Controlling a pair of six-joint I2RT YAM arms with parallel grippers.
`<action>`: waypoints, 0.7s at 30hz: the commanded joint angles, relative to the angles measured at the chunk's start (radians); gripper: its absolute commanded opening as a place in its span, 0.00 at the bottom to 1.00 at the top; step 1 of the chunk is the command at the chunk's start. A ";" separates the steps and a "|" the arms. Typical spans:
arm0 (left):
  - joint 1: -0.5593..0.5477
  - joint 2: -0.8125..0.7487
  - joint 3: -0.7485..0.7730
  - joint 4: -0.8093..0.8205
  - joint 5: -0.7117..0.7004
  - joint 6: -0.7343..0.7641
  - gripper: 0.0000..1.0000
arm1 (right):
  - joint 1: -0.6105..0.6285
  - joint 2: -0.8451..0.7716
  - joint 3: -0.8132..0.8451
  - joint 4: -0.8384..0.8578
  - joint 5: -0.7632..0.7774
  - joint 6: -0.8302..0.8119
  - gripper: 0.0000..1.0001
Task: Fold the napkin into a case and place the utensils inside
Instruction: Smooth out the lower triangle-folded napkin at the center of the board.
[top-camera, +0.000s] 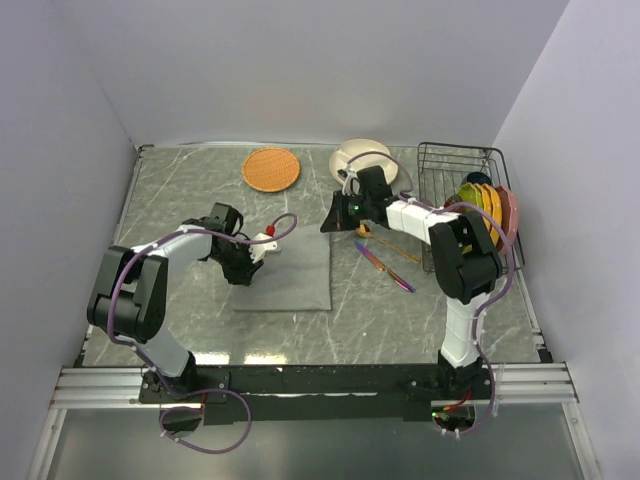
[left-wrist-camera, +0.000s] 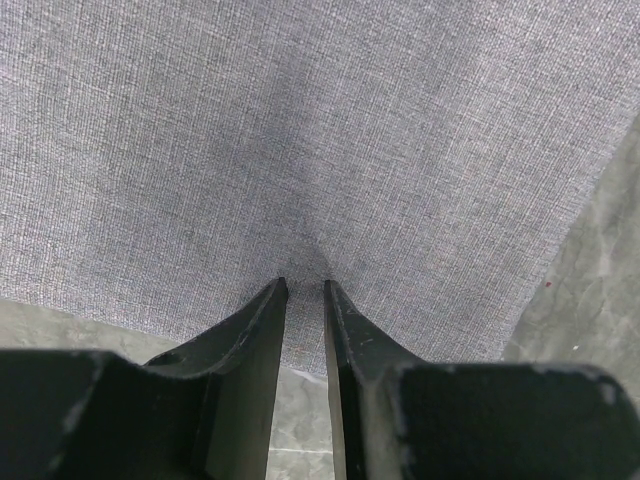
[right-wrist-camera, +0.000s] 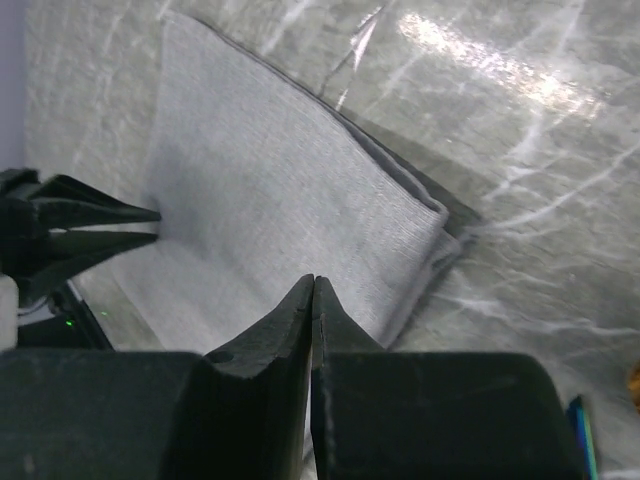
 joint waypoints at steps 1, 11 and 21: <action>-0.005 0.001 -0.040 -0.003 -0.049 0.059 0.29 | 0.020 0.007 -0.015 0.037 0.015 0.077 0.09; -0.014 -0.090 -0.107 -0.026 -0.044 0.080 0.31 | 0.022 0.090 -0.006 -0.105 0.089 0.040 0.12; 0.129 -0.330 0.166 0.038 0.174 -0.330 0.78 | 0.003 -0.231 0.129 -0.097 -0.077 -0.015 0.75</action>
